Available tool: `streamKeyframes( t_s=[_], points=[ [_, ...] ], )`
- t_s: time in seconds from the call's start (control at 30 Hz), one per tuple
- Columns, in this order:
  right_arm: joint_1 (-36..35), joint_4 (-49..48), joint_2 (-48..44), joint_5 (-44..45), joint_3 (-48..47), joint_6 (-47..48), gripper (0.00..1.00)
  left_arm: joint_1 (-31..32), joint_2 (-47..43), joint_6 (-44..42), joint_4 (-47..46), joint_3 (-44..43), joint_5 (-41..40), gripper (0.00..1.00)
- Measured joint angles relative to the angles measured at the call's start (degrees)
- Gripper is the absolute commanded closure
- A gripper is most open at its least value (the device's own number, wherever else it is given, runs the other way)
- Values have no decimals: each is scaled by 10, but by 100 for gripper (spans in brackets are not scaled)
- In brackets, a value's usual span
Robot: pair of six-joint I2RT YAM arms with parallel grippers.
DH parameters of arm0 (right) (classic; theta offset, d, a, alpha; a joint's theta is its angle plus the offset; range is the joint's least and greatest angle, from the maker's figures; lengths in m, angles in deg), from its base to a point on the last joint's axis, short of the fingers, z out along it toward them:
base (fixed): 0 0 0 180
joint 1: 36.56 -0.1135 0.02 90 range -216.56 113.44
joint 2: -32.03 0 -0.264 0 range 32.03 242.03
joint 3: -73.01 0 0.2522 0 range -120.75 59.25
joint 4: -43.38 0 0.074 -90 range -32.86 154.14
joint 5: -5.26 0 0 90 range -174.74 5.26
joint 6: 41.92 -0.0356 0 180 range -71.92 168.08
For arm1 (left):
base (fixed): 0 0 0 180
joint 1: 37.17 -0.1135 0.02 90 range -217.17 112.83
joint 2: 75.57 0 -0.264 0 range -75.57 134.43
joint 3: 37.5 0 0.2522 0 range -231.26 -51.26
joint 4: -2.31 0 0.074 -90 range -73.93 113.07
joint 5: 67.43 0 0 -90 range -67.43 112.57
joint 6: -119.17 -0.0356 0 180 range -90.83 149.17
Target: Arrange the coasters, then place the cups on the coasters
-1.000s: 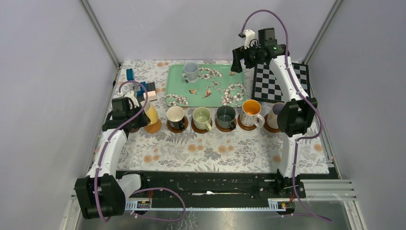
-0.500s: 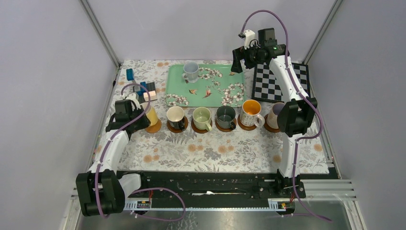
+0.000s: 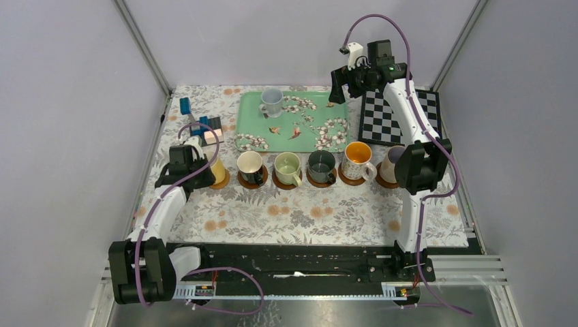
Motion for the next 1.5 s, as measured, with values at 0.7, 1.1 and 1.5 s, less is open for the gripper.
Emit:
streamKeyframes(
  t_s=[0.7,1.1,1.5],
  points=[
    [0,1,0,1,1,1,2,10,11,-2,25,-35,-13,54],
    [0,6,3,0,1,1,2,10,-13,-33,115,-109,-7,49],
    [0,11,7,0,1,3,2,10,22,-161,186,-164,-66,94]
  ],
)
